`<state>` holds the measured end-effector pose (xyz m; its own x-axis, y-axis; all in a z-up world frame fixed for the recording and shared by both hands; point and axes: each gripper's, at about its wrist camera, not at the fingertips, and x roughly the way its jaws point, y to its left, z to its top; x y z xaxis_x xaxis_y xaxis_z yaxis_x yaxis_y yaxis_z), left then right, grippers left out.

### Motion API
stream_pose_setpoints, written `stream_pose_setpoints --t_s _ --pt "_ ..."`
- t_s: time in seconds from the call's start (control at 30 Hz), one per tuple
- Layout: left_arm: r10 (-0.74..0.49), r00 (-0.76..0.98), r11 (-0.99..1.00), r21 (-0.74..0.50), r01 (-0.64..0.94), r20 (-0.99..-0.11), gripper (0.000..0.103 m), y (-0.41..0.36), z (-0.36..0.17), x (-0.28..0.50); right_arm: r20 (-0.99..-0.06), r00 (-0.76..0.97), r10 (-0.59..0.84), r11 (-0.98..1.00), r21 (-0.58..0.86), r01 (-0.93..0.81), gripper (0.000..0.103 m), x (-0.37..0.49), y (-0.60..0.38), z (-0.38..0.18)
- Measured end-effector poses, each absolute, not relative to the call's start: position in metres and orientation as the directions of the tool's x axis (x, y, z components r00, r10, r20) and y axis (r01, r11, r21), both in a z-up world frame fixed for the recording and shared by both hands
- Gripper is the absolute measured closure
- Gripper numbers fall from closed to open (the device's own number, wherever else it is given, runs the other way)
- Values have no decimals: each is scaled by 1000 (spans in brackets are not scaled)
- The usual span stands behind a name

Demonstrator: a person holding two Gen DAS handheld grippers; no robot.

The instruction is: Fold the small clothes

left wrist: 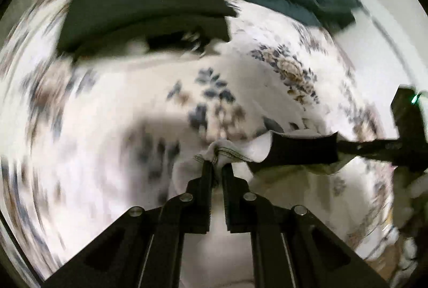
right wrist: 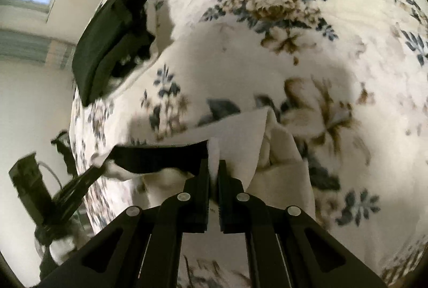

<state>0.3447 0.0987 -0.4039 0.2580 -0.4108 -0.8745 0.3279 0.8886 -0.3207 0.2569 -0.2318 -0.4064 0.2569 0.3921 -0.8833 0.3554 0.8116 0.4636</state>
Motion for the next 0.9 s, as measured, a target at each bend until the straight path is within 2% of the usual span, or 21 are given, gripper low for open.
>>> stream_pose_setpoints --t_s 0.13,0.17,0.23,0.33,0.37,0.4,0.43,0.5,0.63,0.67,0.73,0.77,0.8,0.83,0.87,0.9 --pt "-447 209 892 -414 181 -870 97 127 -421 282 -912 197 359 861 405 308 98 219 -223 -410" --pt "-449 186 892 -424 158 -874 94 125 -431 271 -917 172 359 867 396 302 98 209 -221 -414" --pt "-462 109 886 -453 100 -880 93 132 -449 246 -923 80 377 872 382 305 96 190 -220 -432" --pt "-433 26 901 -432 27 -901 79 142 -470 219 -905 -83 418 857 362 366 81 168 -225 -462" --pt "-439 22 898 -439 2 -898 71 147 -473 214 -895 -110 433 848 362 388 76 160 -229 -468" --pt "-448 30 893 -449 -23 -893 64 152 -474 212 -889 -118 442 836 360 414 66 153 -236 -471" --pt "-468 45 881 -470 -56 -883 63 157 -473 215 -888 -109 447 825 363 433 59 149 -241 -471" --pt "-492 92 859 -500 -107 -866 49 165 -470 226 -879 -56 474 779 389 492 57 142 -255 -469" --pt "-511 159 835 -532 -142 -845 47 162 -477 270 -835 71 546 665 483 570 57 147 -273 -471" --pt "-504 158 841 -524 -135 -849 47 158 -482 278 -823 104 559 631 503 591 57 152 -275 -475" --pt "-507 159 844 -525 -107 -847 55 146 -491 289 -805 125 579 593 522 613 57 158 -276 -483" --pt "-499 154 852 -515 -91 -853 94 140 -493 293 -796 116 594 583 525 620 57 163 -273 -492" --pt "-488 145 861 -502 -83 -861 98 134 -495 294 -803 106 587 589 513 625 59 165 -271 -496" --pt "-493 157 858 -508 -80 -856 98 131 -493 293 -812 104 574 599 503 623 83 168 -269 -496" --pt "-493 176 856 -511 -79 -852 98 130 -489 289 -825 104 555 621 494 608 96 169 -264 -495" --pt "-486 193 858 -508 -84 -853 98 136 -484 283 -839 100 535 648 483 588 96 170 -260 -490"
